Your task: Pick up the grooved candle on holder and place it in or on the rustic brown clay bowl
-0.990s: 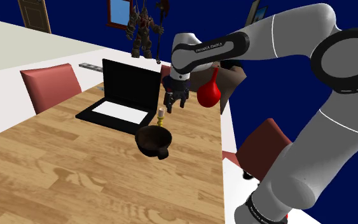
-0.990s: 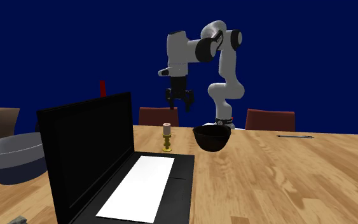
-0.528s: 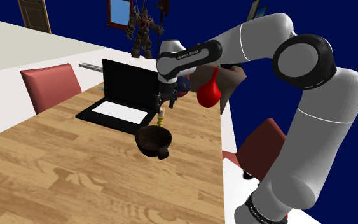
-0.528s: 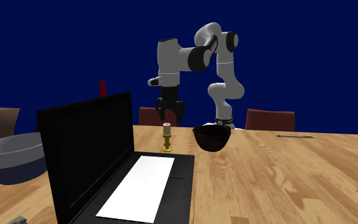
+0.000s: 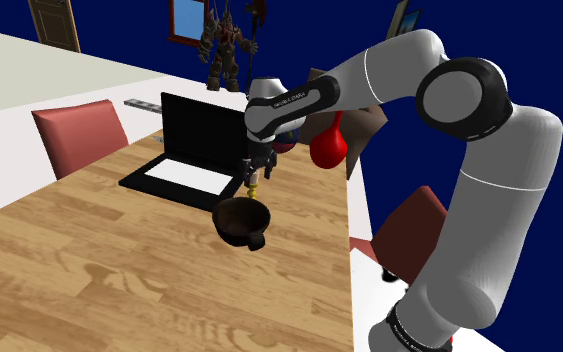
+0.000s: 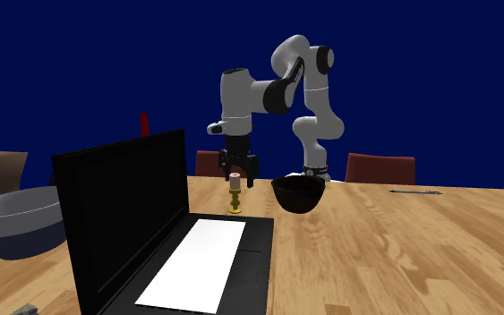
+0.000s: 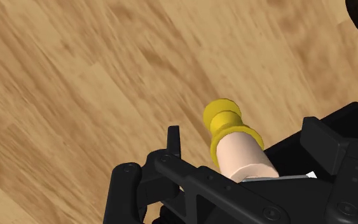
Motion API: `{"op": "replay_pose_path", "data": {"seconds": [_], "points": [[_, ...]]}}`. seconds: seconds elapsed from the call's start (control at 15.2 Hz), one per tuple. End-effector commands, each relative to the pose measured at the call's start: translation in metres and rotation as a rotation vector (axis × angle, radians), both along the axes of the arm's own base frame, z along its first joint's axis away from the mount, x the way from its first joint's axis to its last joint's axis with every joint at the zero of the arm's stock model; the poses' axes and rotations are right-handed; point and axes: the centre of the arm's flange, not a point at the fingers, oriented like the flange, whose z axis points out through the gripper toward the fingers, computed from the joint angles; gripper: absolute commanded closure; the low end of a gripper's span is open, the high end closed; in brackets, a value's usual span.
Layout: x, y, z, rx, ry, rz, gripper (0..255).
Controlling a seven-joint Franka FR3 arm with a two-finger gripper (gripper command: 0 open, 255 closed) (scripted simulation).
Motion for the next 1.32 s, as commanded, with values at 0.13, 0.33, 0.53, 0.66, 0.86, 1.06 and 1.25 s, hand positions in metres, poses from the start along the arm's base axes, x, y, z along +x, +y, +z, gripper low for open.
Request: {"op": "replay_pose_path", "data": {"seconds": [0.13, 0.33, 0.53, 0.66, 0.86, 1.06, 1.25], "points": [[0.0, 0.0, -0.002, 0.0, -0.001, 0.0, 0], [0.0, 0.0, -0.002, 0.0, -0.001, 0.0, 0], [0.0, 0.0, -0.002, 0.0, -0.001, 0.0, 255], [0.0, 0.0, -0.002, 0.0, -0.001, 0.0, 255], [0.0, 0.0, -0.002, 0.0, -0.001, 0.0, 255], [0.0, 0.0, 0.003, 0.0, -0.001, 0.0, 255], [0.0, 0.0, 0.019, 0.0, -0.001, 0.0, 255]]}}
